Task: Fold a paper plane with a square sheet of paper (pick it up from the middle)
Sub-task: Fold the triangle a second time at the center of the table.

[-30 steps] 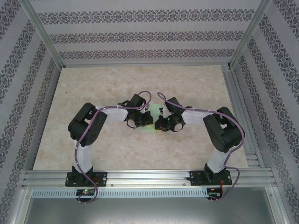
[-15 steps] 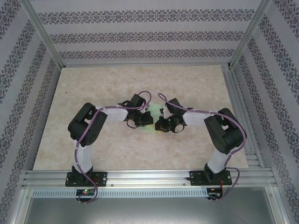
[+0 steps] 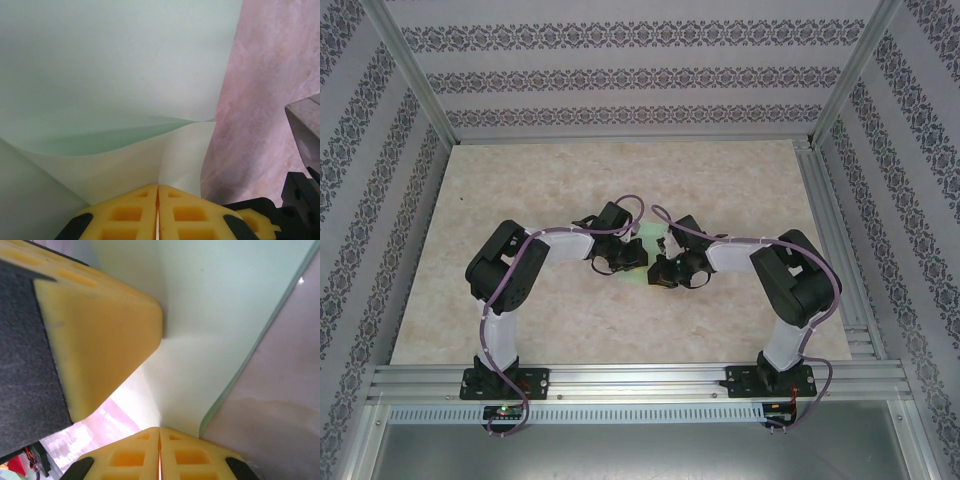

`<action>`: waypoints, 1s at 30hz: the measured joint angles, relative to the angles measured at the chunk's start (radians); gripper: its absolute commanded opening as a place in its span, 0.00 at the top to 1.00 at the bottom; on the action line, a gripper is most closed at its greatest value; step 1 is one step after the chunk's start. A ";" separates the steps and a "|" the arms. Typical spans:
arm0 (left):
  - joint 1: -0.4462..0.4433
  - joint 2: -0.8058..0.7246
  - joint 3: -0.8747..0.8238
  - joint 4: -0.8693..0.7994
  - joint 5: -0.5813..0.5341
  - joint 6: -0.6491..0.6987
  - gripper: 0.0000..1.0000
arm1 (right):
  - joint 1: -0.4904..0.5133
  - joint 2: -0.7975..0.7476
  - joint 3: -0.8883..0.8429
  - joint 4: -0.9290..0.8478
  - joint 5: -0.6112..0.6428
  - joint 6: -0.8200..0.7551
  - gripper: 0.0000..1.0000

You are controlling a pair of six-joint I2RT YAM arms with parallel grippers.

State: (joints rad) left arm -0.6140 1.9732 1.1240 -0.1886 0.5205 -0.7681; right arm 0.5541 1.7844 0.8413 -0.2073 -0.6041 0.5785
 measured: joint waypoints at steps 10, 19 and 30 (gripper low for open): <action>-0.002 0.000 0.000 0.000 -0.004 0.000 0.90 | -0.014 -0.069 -0.012 -0.005 -0.001 0.007 0.90; -0.002 0.000 0.000 0.000 -0.003 0.000 0.90 | -0.026 -0.035 -0.010 0.002 0.000 0.007 0.90; -0.002 -0.001 0.000 0.001 -0.005 0.000 0.87 | -0.024 0.002 0.027 -0.064 0.024 -0.005 0.91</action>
State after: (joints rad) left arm -0.6163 1.9720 1.1240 -0.1879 0.5152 -0.7677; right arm 0.5304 1.7866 0.8688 -0.2714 -0.5804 0.5739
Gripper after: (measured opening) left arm 0.118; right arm 0.093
